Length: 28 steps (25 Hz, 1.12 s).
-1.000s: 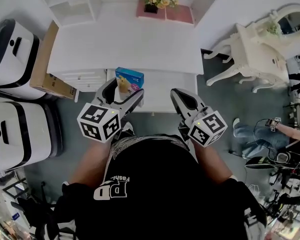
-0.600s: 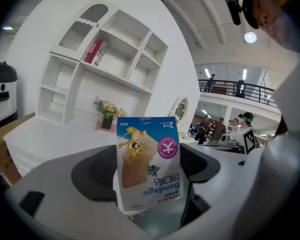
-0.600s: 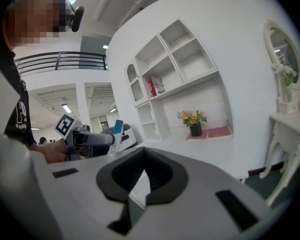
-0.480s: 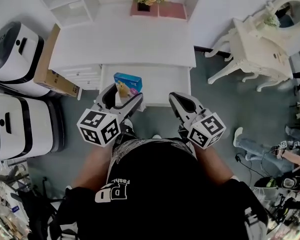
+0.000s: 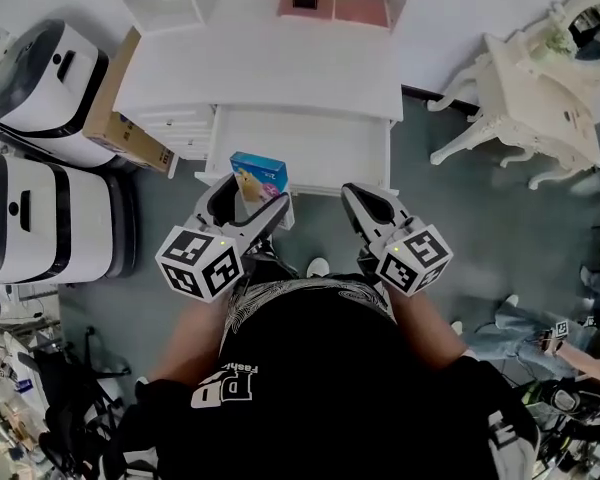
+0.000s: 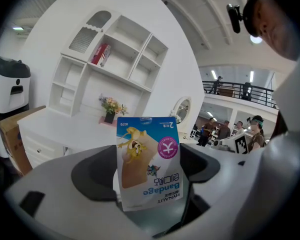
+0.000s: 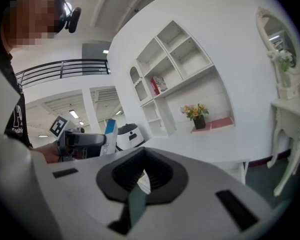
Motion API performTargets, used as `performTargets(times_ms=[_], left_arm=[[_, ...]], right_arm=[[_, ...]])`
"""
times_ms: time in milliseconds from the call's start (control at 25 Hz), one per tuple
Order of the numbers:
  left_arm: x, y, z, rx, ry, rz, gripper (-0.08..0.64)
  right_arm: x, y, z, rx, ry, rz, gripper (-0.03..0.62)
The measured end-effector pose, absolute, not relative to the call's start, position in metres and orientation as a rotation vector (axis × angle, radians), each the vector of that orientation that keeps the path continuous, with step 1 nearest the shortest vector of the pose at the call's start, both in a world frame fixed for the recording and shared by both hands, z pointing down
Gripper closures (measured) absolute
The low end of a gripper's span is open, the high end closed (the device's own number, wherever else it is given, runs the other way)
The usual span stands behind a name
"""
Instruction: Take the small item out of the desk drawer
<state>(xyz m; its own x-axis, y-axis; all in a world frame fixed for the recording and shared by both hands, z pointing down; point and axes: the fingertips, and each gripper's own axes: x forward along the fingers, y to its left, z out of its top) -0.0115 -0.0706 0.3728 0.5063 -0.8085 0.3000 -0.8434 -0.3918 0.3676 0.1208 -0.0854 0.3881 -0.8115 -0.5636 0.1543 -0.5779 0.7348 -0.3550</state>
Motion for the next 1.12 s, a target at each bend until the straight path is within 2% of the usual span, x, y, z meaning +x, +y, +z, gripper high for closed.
performTargets(times_ms=[680, 1120], left_arm=[[-0.032, -0.075, 0.359, 2.393, -1.266, 0.153, 0.158], [-0.073, -0.078, 0.363, 2.421, -1.184, 0.139, 0.158]], right_arm=[[0.101, -0.076, 0.375, 1.096, -2.833, 0.54, 0.584], [0.061, -0.075, 0.364, 1.19, -2.782, 0.484, 0.584]])
